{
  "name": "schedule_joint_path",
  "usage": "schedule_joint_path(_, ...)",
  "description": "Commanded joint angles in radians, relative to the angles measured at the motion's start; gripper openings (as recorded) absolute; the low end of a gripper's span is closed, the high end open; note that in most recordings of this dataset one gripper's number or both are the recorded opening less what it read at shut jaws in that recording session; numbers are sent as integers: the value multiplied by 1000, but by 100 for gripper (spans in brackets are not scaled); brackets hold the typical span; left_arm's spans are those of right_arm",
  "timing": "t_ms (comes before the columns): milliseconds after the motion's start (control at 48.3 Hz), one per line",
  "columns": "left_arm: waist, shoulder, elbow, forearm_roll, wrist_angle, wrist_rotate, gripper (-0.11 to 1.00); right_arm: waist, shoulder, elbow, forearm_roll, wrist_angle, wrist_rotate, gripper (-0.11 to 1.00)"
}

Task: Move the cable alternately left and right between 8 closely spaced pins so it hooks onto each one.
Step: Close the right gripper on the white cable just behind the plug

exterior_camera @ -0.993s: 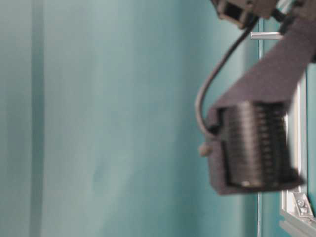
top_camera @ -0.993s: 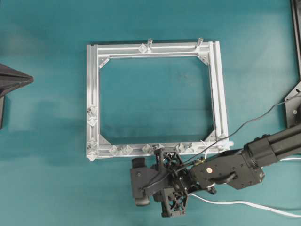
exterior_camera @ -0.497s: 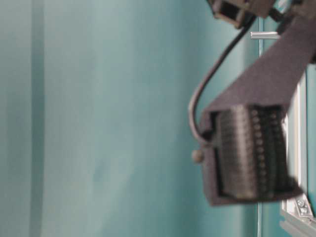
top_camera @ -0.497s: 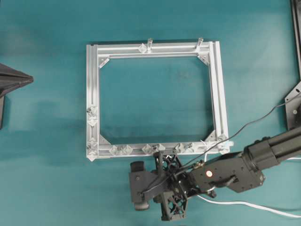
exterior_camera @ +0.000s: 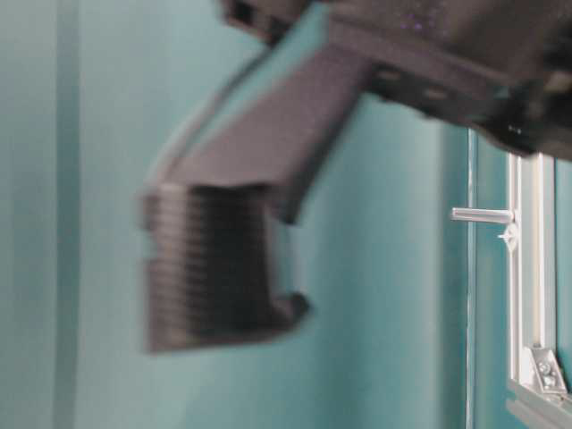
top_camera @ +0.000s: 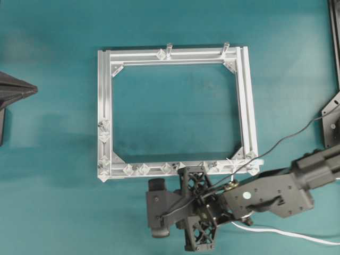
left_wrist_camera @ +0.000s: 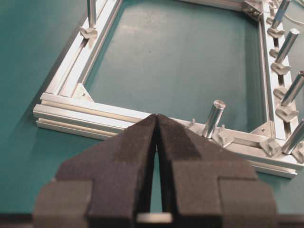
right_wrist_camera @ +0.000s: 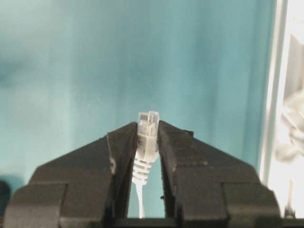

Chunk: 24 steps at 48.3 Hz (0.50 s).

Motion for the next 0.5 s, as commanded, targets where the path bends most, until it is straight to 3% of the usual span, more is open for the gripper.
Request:
schedule_joint_path(0,3,8,-12,3,-9,-11,1,5,-61,-21,-2,26,20,19)
schedule_joint_path(476,3,8,-11,3,-8,-29,1,26,-143,40,-25,164,178,19)
